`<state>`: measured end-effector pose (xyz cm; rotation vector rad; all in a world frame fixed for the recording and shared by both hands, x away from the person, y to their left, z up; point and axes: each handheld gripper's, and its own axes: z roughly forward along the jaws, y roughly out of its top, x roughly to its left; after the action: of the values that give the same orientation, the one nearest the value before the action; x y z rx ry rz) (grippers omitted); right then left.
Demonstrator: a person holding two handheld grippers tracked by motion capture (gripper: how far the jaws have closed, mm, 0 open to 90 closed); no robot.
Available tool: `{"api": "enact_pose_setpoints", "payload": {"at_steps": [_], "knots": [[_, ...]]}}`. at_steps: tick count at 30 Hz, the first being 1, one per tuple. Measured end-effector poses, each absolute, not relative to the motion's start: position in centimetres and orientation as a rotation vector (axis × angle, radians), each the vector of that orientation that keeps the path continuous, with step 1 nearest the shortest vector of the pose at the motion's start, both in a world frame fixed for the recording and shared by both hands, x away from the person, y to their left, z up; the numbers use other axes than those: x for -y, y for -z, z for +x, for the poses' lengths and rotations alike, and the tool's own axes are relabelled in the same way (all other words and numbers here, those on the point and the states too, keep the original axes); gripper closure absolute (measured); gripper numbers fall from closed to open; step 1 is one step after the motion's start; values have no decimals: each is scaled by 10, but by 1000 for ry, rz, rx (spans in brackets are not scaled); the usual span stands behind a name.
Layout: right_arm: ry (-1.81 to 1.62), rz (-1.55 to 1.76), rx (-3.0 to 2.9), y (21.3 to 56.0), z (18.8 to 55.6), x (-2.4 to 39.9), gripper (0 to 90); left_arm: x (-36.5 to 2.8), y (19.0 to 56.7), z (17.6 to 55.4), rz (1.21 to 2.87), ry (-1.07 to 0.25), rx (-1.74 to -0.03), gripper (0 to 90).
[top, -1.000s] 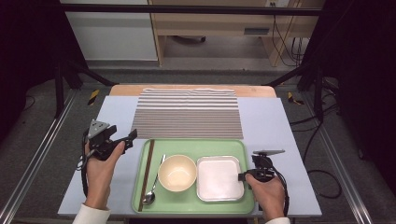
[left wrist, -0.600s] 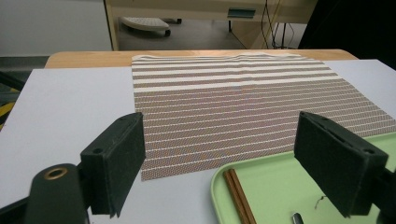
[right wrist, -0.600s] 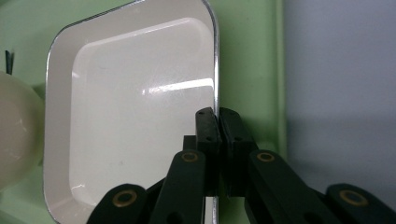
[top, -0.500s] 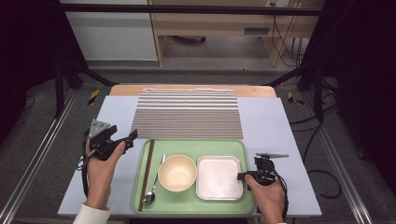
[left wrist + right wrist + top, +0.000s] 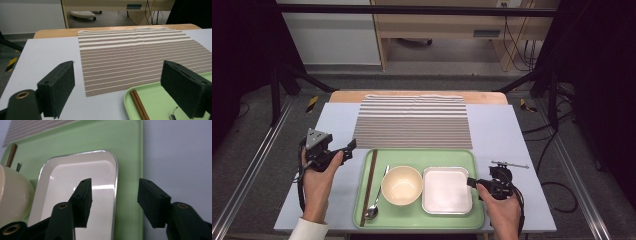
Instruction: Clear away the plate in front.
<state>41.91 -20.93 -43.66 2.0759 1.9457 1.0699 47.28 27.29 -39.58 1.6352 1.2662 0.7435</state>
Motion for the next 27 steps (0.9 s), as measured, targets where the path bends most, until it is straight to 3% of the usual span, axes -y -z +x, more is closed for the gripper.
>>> {"api": "enact_pose_setpoints", "payload": {"at_steps": [11, 18, 23, 27], "knots": [[-1144, 1830, -1768, 439, 428, 228, 129, -278, 407, 470, 1662, -812, -1199, 83], [-1122, 1692, -1702, 447, 435, 246, 106, -282, 420, 461, 1709, -818, -1166, 76], [-1070, 1633, -1666, 445, 442, 259, 163, -290, 431, 453, 1723, -844, -1170, 75], [-1059, 1572, -1664, 445, 444, 272, 133, -297, 437, 446, 1748, -874, -1168, 71]]}}
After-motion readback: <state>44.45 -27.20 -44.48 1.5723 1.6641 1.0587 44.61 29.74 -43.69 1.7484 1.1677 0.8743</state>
